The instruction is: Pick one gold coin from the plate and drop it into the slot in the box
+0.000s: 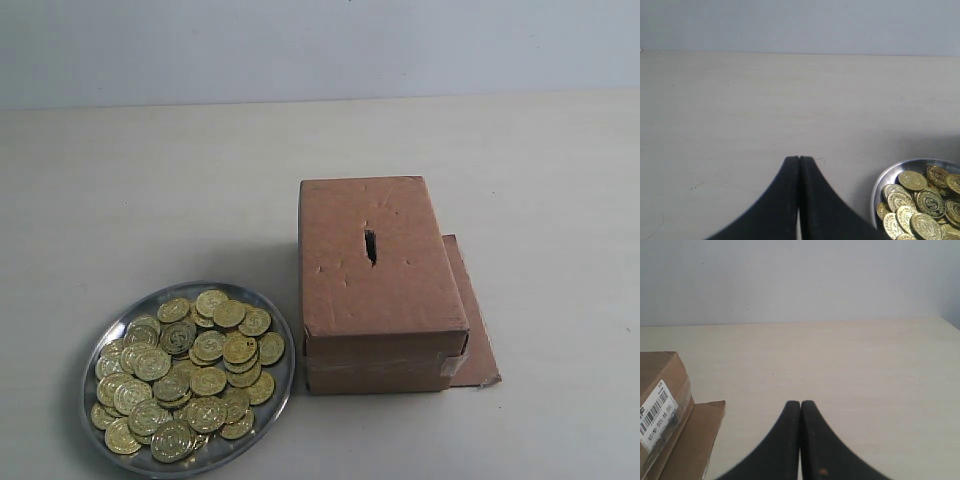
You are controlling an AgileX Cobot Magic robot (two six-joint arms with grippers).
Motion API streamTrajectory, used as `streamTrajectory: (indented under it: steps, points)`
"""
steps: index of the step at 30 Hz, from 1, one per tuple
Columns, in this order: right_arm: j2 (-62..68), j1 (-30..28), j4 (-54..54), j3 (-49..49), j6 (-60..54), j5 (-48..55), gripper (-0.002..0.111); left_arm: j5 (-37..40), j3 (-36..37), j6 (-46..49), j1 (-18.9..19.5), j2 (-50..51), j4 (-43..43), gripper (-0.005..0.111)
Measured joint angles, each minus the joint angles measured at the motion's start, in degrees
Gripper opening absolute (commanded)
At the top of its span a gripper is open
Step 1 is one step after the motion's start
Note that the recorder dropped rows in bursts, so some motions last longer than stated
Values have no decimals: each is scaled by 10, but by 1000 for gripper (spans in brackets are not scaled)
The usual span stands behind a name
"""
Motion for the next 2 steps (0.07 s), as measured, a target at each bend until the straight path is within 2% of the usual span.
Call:
streamTrajectory:
  steps: [2]
  points:
    - [0, 0, 0, 0, 0, 0, 0, 0, 0, 0, 0, 0, 0, 0]
